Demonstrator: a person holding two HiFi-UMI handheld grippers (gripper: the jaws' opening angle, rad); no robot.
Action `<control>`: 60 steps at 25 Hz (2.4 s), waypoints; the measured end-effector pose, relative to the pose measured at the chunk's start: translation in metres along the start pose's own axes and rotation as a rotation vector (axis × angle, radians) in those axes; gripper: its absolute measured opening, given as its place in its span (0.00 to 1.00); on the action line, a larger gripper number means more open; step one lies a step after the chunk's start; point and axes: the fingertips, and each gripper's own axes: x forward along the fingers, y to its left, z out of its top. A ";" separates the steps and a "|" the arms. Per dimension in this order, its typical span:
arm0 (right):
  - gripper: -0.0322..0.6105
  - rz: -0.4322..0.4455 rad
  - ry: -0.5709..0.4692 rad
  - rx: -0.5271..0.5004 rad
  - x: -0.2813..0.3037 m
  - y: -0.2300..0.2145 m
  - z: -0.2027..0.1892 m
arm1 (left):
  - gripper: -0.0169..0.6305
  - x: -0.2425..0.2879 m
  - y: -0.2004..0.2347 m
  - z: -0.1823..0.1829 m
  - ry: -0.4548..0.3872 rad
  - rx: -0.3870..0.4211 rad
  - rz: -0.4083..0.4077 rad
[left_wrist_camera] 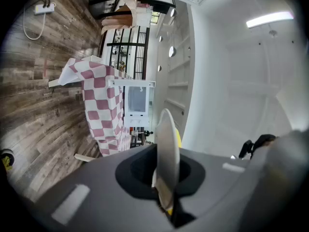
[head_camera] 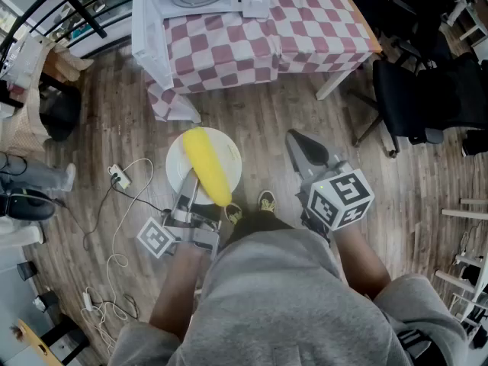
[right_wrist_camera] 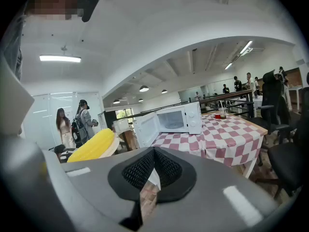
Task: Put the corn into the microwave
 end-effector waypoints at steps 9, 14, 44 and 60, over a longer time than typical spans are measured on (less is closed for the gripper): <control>0.05 0.010 -0.015 0.008 -0.005 0.004 0.002 | 0.05 -0.004 -0.005 -0.003 -0.011 -0.002 -0.010; 0.05 0.009 -0.028 0.014 -0.006 0.000 0.005 | 0.05 -0.001 -0.007 -0.006 -0.009 0.003 -0.012; 0.05 -0.101 -0.138 -0.051 0.002 -0.070 0.037 | 0.05 0.081 0.002 -0.049 -0.121 0.061 0.030; 0.05 -0.146 -0.176 -0.036 0.061 -0.082 0.065 | 0.05 0.152 0.018 -0.009 -0.201 0.104 0.061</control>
